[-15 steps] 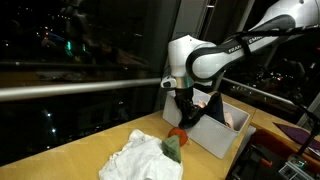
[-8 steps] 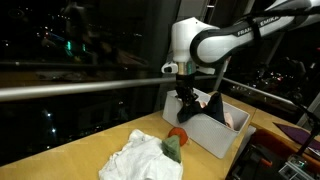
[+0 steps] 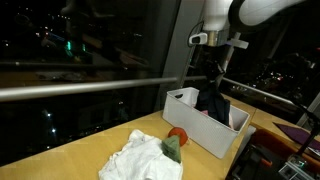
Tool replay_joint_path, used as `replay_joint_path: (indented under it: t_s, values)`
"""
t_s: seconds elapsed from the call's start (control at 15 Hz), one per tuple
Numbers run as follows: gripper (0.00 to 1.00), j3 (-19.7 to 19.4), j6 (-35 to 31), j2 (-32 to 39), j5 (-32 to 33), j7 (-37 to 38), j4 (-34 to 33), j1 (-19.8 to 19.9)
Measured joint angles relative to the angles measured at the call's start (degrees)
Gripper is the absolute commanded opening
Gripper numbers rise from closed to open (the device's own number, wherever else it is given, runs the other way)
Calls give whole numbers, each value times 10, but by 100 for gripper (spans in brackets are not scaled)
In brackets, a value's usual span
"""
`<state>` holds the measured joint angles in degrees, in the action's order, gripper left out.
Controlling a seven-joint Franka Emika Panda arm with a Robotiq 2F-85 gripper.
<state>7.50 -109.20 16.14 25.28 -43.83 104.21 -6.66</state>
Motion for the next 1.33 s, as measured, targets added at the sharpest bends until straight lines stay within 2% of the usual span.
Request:
replay_joint_path:
  t_s: [0.13,0.2,0.27,0.33,0.6,0.87,1.0,1.33]
  values:
    - [1,-4,-9,-15,0,16,40,10]
    - [30,-6,-17,-14,0,25,56,13]
    - [31,-7,-28,-12,0,35,72,15]
    - [36,-8,-37,-9,0,47,85,17]
    - [66,-12,-62,-2,0,83,120,23]
    - [95,-11,-66,-4,0,105,128,21]
    - [100,-9,-66,-15,0,118,128,17]
    - [100,10,-64,-72,2,149,115,-14]
